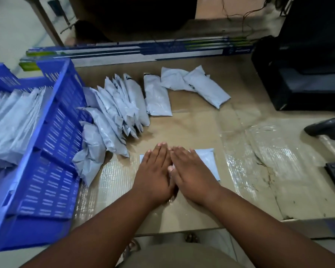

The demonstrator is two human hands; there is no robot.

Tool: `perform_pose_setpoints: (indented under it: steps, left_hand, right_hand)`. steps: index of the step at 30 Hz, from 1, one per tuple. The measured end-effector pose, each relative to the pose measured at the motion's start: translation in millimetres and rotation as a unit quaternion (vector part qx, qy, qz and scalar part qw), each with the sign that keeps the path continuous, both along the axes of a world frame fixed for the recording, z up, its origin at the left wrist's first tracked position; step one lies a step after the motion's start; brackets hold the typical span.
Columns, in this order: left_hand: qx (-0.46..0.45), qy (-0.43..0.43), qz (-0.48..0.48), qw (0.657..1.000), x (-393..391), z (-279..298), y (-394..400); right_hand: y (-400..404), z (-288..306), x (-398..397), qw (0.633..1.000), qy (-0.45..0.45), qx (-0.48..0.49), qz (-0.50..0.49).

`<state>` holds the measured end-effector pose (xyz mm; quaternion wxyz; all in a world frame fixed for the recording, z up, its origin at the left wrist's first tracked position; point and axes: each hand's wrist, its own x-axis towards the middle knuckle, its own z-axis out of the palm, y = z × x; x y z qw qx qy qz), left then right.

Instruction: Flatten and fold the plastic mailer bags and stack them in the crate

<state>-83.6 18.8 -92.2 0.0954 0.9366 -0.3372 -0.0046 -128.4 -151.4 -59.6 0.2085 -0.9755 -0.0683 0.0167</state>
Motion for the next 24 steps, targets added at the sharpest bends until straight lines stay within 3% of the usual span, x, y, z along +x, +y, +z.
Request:
perform_pose_setpoints:
  steps: [3,14,17,19,22,24]
  left_hand:
    - [0.022,-0.009,0.006,1.000,2.9,-1.3,-2.6]
    - [0.058,-0.005,0.005,0.998,4.1,-6.1,1.0]
    - [0.067,0.008,0.004,0.998,2.8,1.4,1.5]
    - [0.076,0.007,0.018,0.997,0.8,11.5,-4.6]
    - [0.044,-0.023,-0.022,0.999,-7.0,16.1,-22.2]
    - [0.032,-0.016,-0.035,0.999,-13.3,8.2,-30.5]
  right_hand:
    - [-10.9,-5.9,-9.9,0.988,-0.033,-0.148,0.016]
    - [-28.9,-23.8,-14.3,0.992,-0.011,-0.117,0.044]
    - [-37.0,-22.5,-14.6,0.999,-0.009,-0.025,0.040]
    - [-45.2,-18.1,-14.1,0.992,0.006,0.125,0.008]
    - [-54.6,-11.8,-16.0,0.947,0.027,0.317,-0.041]
    - [-58.9,-6.1,-17.4,0.925,0.044,0.375,-0.049]
